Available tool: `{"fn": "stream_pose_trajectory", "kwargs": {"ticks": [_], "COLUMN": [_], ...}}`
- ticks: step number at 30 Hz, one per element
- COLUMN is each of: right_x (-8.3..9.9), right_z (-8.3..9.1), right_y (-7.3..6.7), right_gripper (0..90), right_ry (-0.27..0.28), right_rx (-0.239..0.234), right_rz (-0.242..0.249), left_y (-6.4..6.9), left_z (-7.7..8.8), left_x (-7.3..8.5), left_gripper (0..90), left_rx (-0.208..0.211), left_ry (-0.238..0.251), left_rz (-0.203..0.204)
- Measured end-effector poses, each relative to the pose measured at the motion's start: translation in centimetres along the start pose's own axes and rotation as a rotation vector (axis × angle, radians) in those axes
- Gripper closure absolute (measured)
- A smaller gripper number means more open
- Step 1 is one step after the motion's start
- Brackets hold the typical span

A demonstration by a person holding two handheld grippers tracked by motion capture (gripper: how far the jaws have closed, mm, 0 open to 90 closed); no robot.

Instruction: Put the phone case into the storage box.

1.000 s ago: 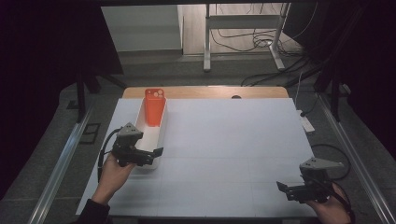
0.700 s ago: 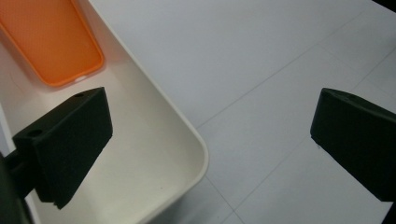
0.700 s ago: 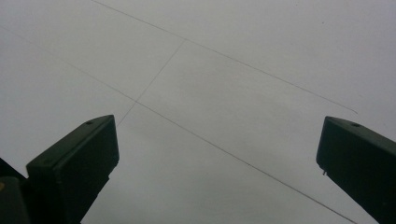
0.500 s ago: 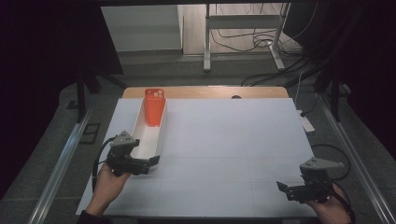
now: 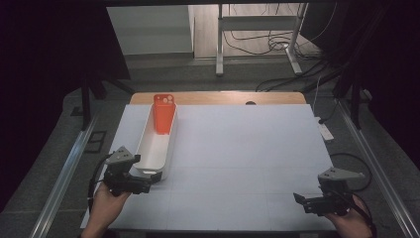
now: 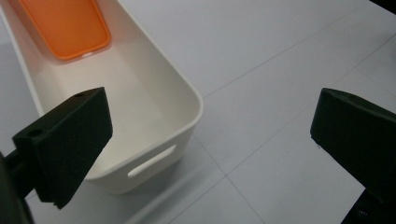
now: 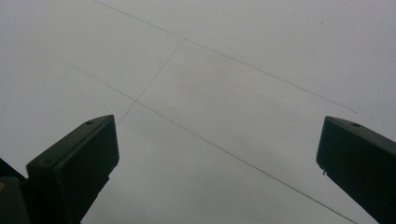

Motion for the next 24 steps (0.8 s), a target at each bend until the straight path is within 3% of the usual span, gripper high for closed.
{"fn": "stream_pose_trajectory", "kwargs": {"ticks": [24], "right_x": [0.0], "right_z": [0.0], "right_y": [0.0], "right_gripper": [0.0], "right_ry": [-0.002], "right_rx": [0.003], "right_rz": [-0.001], "left_y": [0.1], "left_z": [1.7], "left_x": [3.1], "left_gripper": [0.0], "left_rx": [-0.029], "left_ry": [-0.015], "left_rz": [0.010]}}
Point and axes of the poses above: each handheld gripper's, and its own axes: z roughly backward along the jaws, x roughly out of its underside, y roughly to its right, the point moved 7 cm from there along -z, roughly forward along the jaws, and after that the axes turned 1 degree about -z, right-handed, at the moved point
